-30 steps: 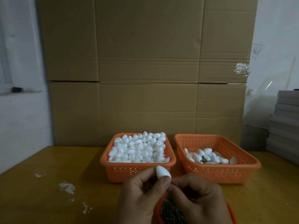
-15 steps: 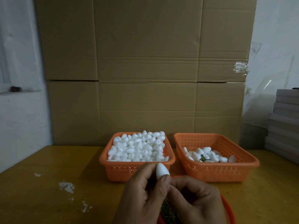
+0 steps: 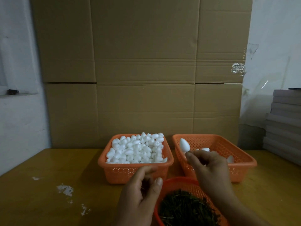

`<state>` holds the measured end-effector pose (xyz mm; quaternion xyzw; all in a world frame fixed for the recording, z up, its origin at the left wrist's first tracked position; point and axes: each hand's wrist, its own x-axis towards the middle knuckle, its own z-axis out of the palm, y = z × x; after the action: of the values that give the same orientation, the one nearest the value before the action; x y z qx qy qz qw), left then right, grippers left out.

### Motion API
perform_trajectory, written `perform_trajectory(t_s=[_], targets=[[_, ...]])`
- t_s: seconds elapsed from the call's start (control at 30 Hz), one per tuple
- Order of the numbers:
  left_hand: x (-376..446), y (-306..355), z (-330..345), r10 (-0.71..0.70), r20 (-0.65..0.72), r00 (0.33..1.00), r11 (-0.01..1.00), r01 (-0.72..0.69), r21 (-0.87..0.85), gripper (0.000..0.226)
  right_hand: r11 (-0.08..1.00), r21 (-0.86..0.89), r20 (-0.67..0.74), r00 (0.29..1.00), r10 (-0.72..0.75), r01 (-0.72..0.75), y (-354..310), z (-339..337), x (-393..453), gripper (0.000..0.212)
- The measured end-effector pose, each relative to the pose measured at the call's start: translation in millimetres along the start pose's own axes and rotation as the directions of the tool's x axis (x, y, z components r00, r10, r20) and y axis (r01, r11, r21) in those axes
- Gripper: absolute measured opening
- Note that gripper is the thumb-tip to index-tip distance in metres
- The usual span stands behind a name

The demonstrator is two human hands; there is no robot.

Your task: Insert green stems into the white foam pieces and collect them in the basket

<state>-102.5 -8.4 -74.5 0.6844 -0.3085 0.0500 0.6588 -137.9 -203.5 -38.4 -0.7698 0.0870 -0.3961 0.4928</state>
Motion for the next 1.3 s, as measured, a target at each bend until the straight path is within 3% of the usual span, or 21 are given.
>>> perform_trajectory(t_s=[0.13, 0.3, 0.43, 0.67, 0.73, 0.93, 1.1, 1.3], targets=[[1, 5, 1, 0.047, -0.027, 0.998, 0.997, -0.046, 0.056, 0.024, 0.947, -0.312, -0.098, 0.994, 0.045, -0.074, 28, -15, 45, 0.014], [2, 7, 0, -0.004, -0.044, 0.999, 0.997, 0.007, 0.082, 0.022, 0.722, -0.661, -0.133, 0.979, 0.156, -0.205, 55, -28, 92, 0.046], [2, 7, -1, -0.025, -0.050, 0.998, 0.995, 0.030, 0.090, 0.014, 0.579, -0.761, -0.134, 0.944, 0.300, -0.292, 59, -27, 107, 0.036], [2, 4, -2, -0.037, -0.050, 0.998, 0.985, 0.045, 0.165, 0.015, 0.497, -0.816, -0.123, 0.929, 0.349, -0.295, 57, -23, 109, 0.027], [3, 3, -2, -0.036, -0.045, 0.998, 0.980, 0.044, 0.192, 0.008, 0.499, -0.818, -0.112, 0.929, 0.351, -0.287, 59, -24, 111, 0.028], [3, 2, -3, -0.059, -0.029, 0.998, 0.966, 0.064, 0.250, 0.015, 0.508, -0.817, -0.125, 0.944, 0.306, -0.273, 63, -29, 111, 0.026], [3, 2, -4, -0.041, -0.016, 0.999, 0.958, 0.043, 0.284, 0.015, 0.644, -0.747, -0.081, 0.984, 0.158, -0.164, 57, -37, 97, 0.037], [2, 9, -5, 0.010, -0.011, 1.000, 0.953, -0.007, 0.304, 0.025, 0.871, -0.489, 0.064, 0.995, 0.081, -0.039, 22, -38, 46, 0.029]])
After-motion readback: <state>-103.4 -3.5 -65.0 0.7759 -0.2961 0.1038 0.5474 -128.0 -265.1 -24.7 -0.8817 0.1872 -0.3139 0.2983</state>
